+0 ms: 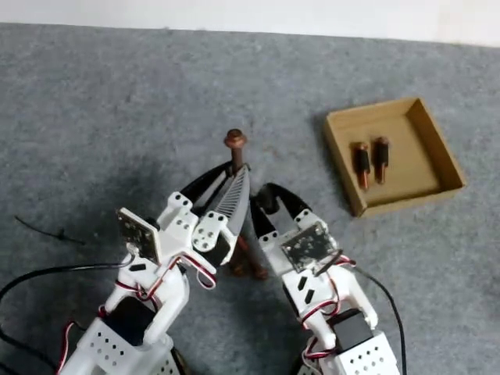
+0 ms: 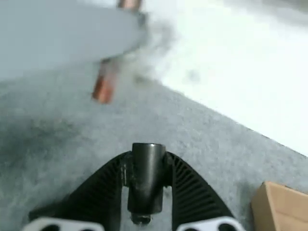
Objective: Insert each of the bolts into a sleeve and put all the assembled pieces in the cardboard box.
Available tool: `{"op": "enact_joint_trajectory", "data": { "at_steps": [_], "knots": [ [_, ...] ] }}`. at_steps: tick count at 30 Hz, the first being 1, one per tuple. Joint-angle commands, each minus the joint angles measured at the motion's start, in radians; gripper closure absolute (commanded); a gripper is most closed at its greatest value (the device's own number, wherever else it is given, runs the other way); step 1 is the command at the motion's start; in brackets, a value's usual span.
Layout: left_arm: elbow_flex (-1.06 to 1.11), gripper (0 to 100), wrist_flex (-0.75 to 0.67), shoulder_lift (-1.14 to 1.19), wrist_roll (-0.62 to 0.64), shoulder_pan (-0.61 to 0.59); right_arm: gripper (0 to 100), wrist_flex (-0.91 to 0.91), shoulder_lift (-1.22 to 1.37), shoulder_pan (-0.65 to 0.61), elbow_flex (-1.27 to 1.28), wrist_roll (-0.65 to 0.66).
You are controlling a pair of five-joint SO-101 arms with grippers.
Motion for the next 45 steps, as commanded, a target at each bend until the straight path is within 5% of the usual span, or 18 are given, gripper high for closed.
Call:
{"op": "enact_joint_trajectory", "data": {
  "at_steps": [1, 45],
  "knots": [
    [-0.016, 99, -0.026, -0.025, 0.021, -0.002, 99.5, -0.061, -0.022, 0.007, 0.124, -0.034],
    [0.036, 99, -0.112, -0.015, 0.193, -0.002, 99.5, -0.137, -0.022, -0.107, 0.125, 0.112]
  ]
}}
